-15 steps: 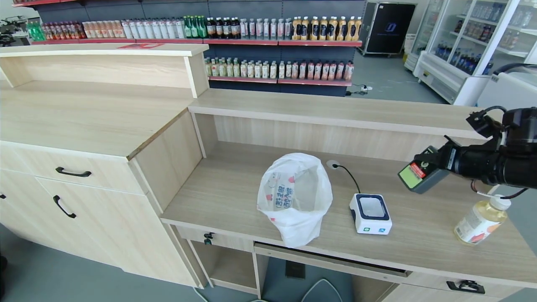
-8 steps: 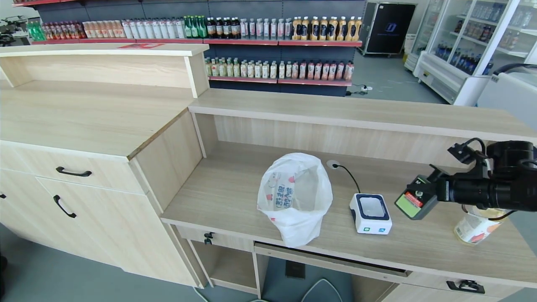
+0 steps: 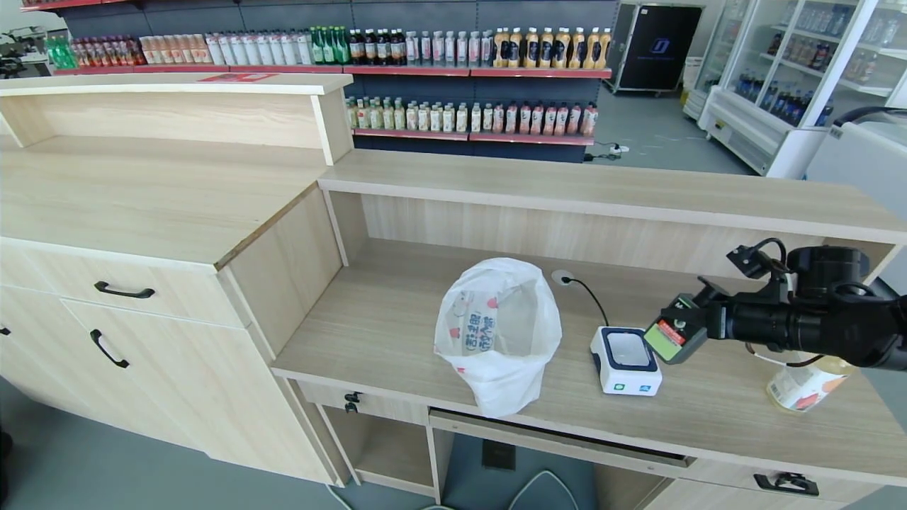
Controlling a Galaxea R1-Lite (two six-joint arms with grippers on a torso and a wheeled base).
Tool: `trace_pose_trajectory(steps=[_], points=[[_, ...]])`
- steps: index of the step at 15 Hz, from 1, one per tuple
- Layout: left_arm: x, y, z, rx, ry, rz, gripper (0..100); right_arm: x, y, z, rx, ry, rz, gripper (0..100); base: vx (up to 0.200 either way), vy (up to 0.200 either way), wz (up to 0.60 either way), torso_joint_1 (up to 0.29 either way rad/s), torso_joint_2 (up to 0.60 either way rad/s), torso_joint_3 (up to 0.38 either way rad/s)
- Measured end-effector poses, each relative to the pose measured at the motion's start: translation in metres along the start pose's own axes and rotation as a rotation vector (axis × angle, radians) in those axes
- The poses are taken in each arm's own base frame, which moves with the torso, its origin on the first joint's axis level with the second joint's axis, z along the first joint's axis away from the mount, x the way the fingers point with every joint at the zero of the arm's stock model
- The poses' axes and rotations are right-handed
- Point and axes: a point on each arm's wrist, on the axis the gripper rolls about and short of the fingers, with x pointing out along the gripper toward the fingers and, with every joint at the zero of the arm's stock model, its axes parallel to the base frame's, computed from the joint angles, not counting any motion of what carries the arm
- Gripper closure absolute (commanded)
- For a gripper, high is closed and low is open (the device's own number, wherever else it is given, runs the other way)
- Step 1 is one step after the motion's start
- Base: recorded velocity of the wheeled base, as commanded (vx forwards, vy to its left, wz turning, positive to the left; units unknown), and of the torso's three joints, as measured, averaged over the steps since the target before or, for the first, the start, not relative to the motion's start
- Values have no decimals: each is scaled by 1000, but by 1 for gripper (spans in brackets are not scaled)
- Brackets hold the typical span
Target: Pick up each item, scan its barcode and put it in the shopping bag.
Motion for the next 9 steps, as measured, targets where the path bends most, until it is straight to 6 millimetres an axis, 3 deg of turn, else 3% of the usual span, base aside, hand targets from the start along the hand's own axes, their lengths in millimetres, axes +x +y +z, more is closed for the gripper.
trace_pose_trajectory(steps=[9], points=[[0, 0, 0, 0, 0, 0, 0, 33, -7, -5, -13, -5, 34, 100, 0, 0, 0, 0, 0, 0]])
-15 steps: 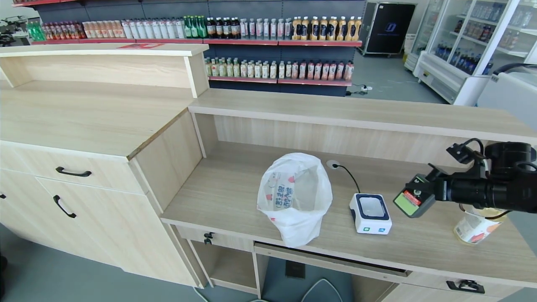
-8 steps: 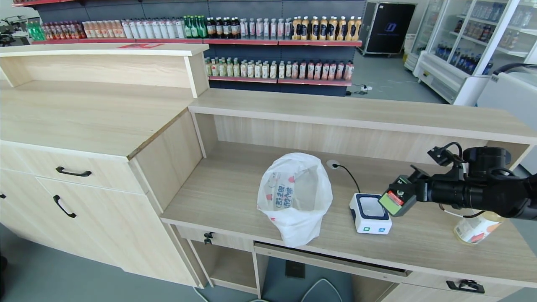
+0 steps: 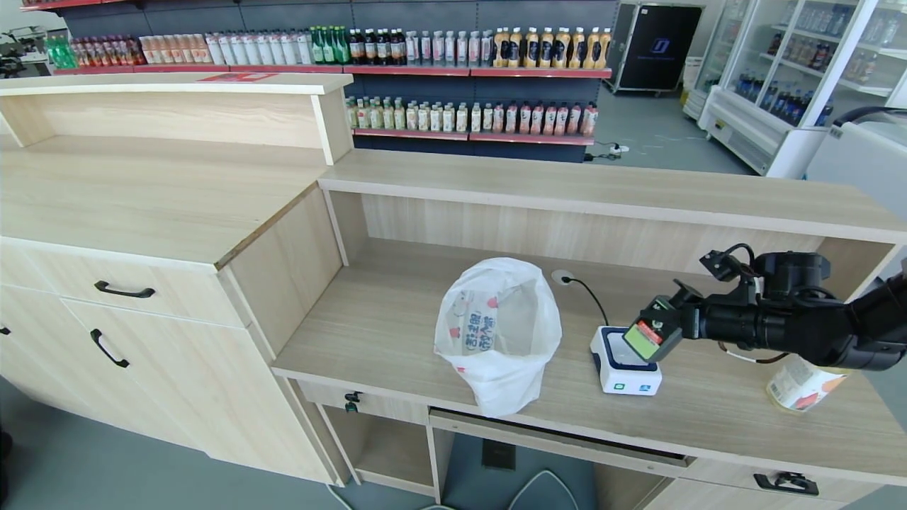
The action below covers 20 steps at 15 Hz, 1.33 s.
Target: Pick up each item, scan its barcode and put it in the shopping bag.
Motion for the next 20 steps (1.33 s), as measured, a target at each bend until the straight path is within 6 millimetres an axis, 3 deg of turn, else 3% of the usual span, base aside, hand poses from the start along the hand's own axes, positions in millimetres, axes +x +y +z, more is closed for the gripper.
trace_pose_trajectory(steps=[12, 20], points=[[0, 0, 0, 0, 0, 0, 0, 45, 1, -3, -4, 15, 29, 100, 0, 0, 0, 0, 0, 0], [0, 0, 0, 0, 0, 0, 0, 54, -2, -12, 6, 35, 19, 100, 0, 0, 0, 0, 0, 0]])
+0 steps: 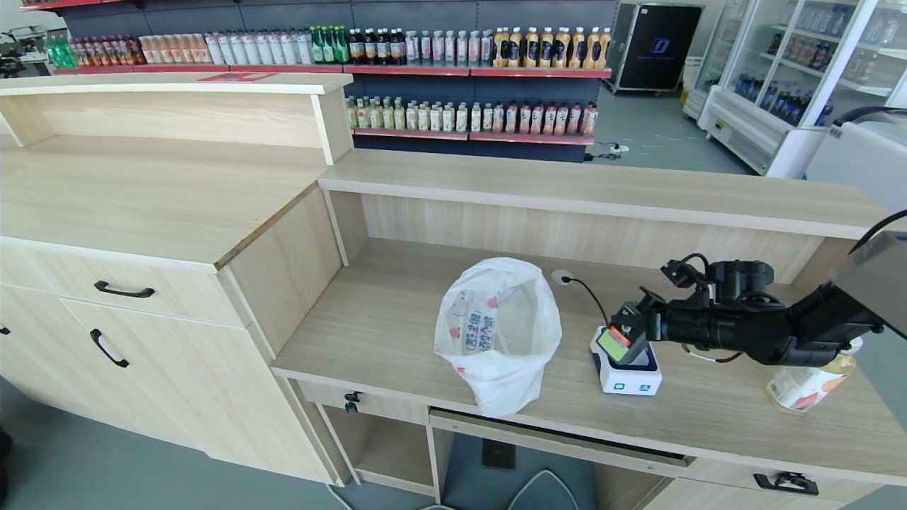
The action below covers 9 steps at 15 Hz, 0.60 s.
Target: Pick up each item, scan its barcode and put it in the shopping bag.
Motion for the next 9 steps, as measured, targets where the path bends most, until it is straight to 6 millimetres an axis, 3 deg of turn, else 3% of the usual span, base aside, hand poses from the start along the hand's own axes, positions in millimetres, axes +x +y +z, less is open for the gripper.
trace_pose_trajectory(steps=[9], points=[[0, 0, 0, 0, 0, 0, 0, 6, 3, 0, -8, -4, 13, 100, 0, 0, 0, 0, 0, 0]])
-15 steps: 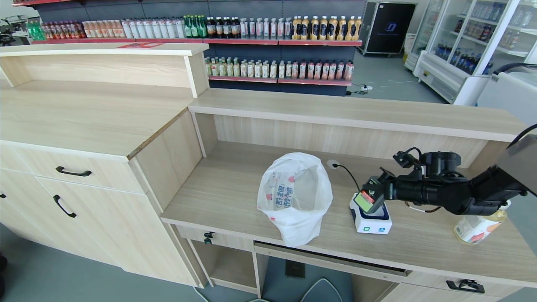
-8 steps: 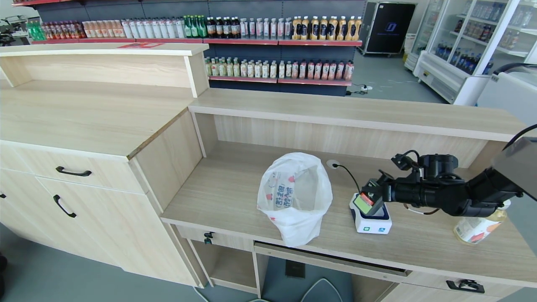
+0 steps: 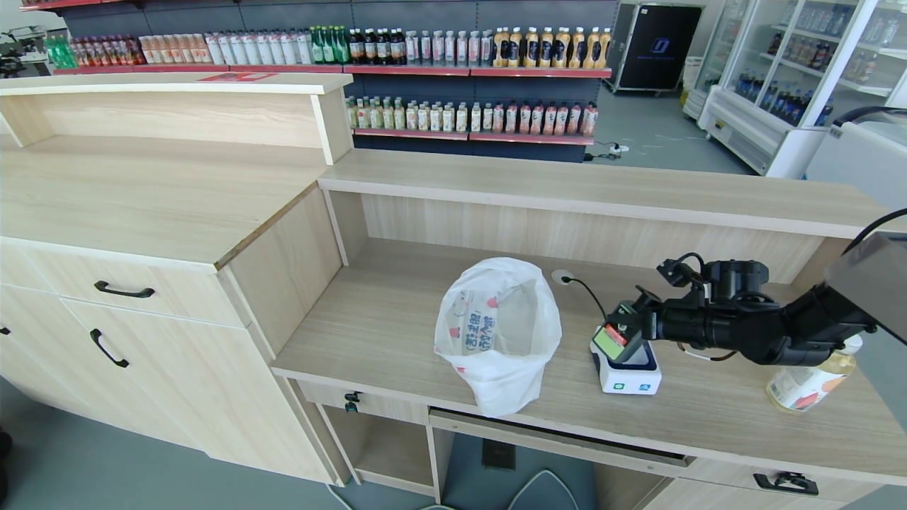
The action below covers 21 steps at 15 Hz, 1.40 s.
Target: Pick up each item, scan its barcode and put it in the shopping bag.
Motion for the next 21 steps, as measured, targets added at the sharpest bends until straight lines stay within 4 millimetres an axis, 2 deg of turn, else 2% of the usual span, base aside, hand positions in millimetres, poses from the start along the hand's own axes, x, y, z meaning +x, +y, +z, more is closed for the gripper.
trace_pose_trajectory(steps=[6, 9, 10, 12, 15, 17, 18, 19, 21], points=[[0, 0, 0, 0, 0, 0, 0, 10, 6, 1, -14, 2, 21, 100, 0, 0, 0, 0, 0, 0], [0, 0, 0, 0, 0, 1, 0, -1, 12, 15, -68, -31, 14, 100, 0, 0, 0, 0, 0, 0], [0, 0, 0, 0, 0, 1, 0, -10, 14, 23, -113, -48, -3, 100, 0, 0, 0, 0, 0, 0], [0, 0, 0, 0, 0, 1, 0, -44, 17, 31, -303, -64, -95, 100, 0, 0, 0, 0, 0, 0], [0, 0, 0, 0, 0, 1, 0, -113, 14, 9, -598, 24, -243, 100, 0, 0, 0, 0, 0, 0], [0, 0, 0, 0, 0, 1, 0, -144, 20, 12, -635, 13, -326, 100, 0, 0, 600, 0, 5, 5], [0, 0, 0, 0, 0, 1, 0, -147, 26, 23, -590, -38, -404, 100, 0, 0, 600, -7, 2, 2], [0, 0, 0, 0, 0, 0, 0, -141, 37, 36, -530, -98, -499, 100, 0, 0, 600, 2, 7, 12], [0, 0, 0, 0, 0, 1, 0, -115, 63, 69, -477, -226, -622, 100, 0, 0, 600, 10, 5, 0]])
